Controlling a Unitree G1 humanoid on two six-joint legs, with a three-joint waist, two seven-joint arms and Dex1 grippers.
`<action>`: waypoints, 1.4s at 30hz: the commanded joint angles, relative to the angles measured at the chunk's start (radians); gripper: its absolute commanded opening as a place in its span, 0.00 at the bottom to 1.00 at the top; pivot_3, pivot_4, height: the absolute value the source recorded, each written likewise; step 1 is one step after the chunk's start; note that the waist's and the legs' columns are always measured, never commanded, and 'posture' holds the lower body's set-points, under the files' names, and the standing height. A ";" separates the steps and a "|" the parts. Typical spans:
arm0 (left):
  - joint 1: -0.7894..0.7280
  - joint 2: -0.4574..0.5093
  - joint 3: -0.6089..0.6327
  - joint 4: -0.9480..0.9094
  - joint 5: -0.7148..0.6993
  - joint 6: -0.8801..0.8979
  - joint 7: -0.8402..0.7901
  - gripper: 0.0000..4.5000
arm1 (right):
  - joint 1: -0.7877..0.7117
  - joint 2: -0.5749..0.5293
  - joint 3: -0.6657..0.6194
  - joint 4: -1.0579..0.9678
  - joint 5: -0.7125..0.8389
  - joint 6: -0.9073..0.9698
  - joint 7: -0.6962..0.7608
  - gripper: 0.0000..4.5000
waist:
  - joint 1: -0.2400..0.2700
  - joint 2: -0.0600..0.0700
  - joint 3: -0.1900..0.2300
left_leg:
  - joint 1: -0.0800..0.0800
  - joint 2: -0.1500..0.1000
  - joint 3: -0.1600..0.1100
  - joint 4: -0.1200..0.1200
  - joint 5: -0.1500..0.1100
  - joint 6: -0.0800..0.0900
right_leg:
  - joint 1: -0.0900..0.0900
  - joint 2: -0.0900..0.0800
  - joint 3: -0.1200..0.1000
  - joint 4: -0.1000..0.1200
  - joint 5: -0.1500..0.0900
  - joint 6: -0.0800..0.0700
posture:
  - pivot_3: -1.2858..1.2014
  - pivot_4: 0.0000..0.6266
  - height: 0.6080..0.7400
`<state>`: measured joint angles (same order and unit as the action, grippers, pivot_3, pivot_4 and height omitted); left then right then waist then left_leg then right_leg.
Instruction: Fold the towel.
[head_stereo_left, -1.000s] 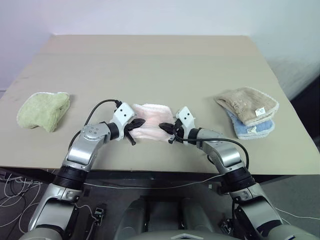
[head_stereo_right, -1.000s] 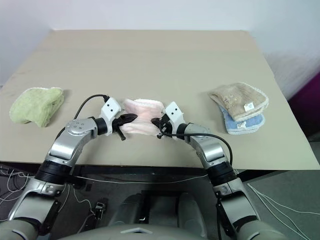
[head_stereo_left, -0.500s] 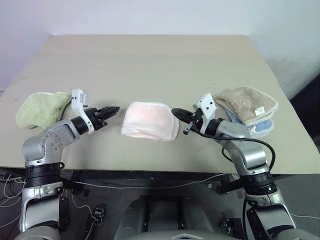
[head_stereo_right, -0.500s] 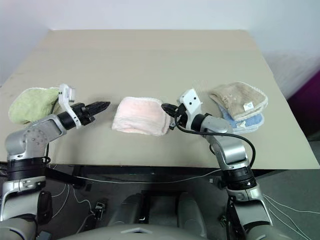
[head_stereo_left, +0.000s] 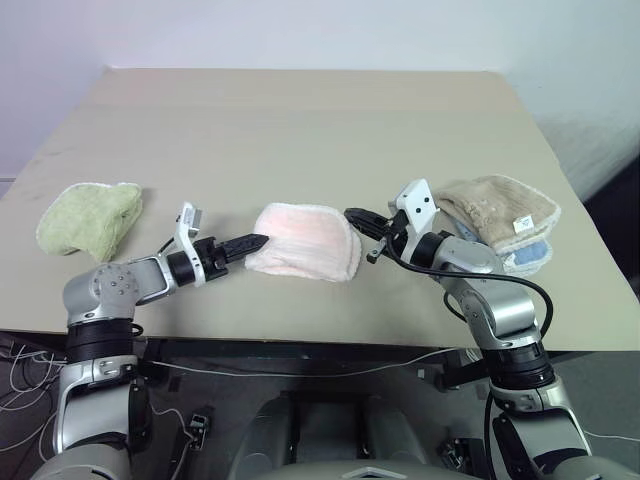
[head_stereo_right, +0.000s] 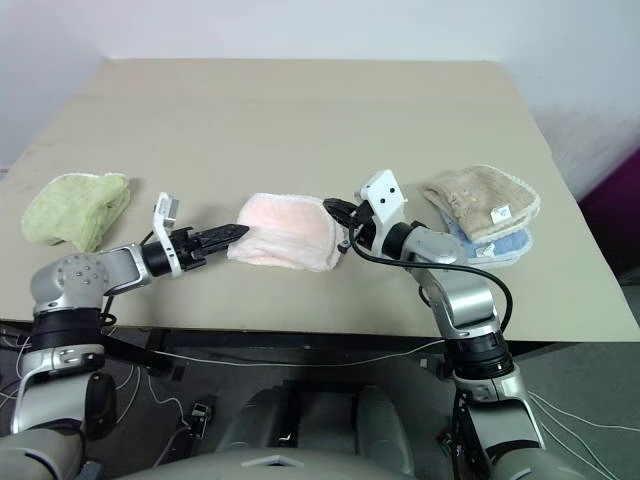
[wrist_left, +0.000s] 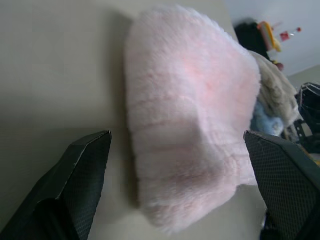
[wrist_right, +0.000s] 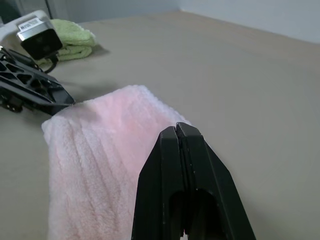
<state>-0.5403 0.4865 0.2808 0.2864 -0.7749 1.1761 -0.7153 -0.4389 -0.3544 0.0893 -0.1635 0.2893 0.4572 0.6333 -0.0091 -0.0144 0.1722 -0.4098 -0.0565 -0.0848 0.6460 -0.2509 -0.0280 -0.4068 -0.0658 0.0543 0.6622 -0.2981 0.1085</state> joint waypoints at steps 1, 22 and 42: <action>-0.001 -0.056 -0.060 -0.019 -0.015 0.068 0.007 0.99 | 0.002 -0.004 -0.023 -0.054 0.015 0.005 -0.012 0.00 | 0.001 0.000 0.000 | 0.000 0.000 0.000 0.000 0.000 0.000 | 0.000 0.000 0.000 0.000 0.000 0.000 | 0.52 0.24 1.00; 0.033 -0.201 0.046 -0.056 -0.044 0.117 0.140 0.28 | 0.008 0.006 -0.021 -0.083 0.014 0.003 -0.041 0.00 | -0.002 0.000 0.000 | 0.000 0.000 0.000 0.000 0.000 0.000 | 0.000 0.000 0.000 0.000 0.000 0.000 | 0.52 0.24 1.00; -0.122 -0.285 0.368 -0.090 -0.207 -0.092 0.373 0.00 | 0.006 0.008 -0.024 -0.110 0.020 0.024 -0.041 0.00 | -0.003 -0.001 0.000 | 0.000 0.000 0.000 0.001 0.000 0.000 | 0.000 0.000 0.000 0.000 0.000 0.000 | 0.52 0.24 1.00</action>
<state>-0.6155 0.1914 0.5770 0.2166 -0.9235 1.1492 -0.3736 -0.4304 -0.3502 0.0797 -0.2201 0.2970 0.4821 0.6013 -0.0123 -0.0153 0.1725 -0.4096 -0.0561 -0.0851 0.6465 -0.2508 -0.0284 -0.4070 -0.0655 0.0541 0.6624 -0.2981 0.1087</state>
